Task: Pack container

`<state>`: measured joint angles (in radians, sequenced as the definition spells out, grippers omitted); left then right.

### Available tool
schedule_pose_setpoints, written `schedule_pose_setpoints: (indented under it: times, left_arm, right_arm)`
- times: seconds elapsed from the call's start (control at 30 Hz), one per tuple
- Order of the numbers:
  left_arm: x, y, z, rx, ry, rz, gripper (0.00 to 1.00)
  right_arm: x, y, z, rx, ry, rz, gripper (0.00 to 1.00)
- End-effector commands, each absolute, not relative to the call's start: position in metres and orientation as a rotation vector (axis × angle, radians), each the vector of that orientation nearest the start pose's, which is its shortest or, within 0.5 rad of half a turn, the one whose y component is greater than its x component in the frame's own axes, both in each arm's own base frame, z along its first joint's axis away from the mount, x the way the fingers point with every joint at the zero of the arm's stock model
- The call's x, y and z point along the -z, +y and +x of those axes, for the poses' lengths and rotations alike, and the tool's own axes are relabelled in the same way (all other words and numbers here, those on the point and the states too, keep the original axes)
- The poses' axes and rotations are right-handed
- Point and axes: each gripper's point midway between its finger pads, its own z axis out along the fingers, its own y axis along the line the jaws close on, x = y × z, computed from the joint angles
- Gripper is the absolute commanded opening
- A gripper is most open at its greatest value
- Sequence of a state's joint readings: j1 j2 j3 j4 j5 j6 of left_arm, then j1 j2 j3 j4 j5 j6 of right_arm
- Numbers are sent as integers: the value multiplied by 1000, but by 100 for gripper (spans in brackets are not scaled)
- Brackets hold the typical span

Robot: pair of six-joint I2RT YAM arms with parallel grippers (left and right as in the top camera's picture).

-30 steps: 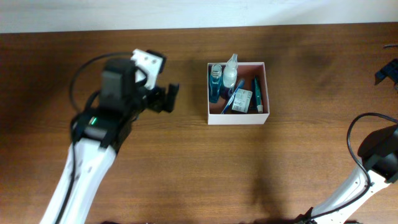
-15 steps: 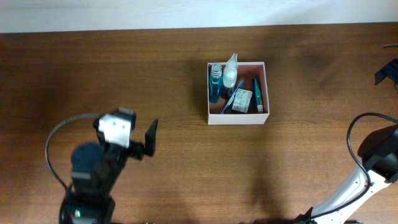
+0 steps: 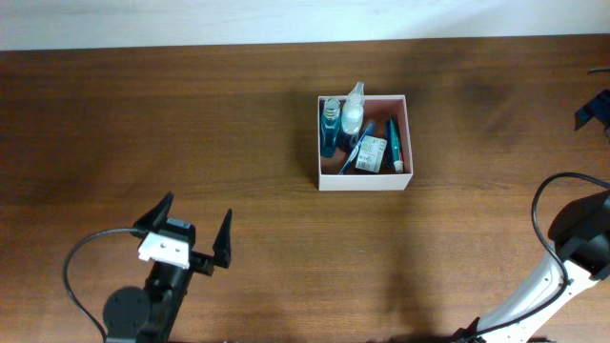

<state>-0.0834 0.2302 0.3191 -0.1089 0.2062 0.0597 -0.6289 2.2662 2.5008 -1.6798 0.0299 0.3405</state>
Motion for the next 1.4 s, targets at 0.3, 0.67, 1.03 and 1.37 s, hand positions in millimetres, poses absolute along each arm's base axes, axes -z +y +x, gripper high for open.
schedule_pose_setpoints:
  times: [0.3, 0.67, 1.03, 1.37]
  left_arm:
    - [-260, -42, 228, 179, 1379, 188, 99]
    - [-271, -40, 224, 162, 1243, 184, 99]
    - [-266, -31, 227, 114, 1186, 145, 99]
    - [-225, -27, 240, 111, 1364, 119, 99]
  right_arm:
    - [-183, -267, 355, 87, 2680, 1424, 99]
    - [-183, -267, 355, 87, 2681, 1423, 99]
    - [-183, -267, 355, 87, 2681, 1423, 99]
    - [-183, -267, 355, 87, 2681, 1423, 99]
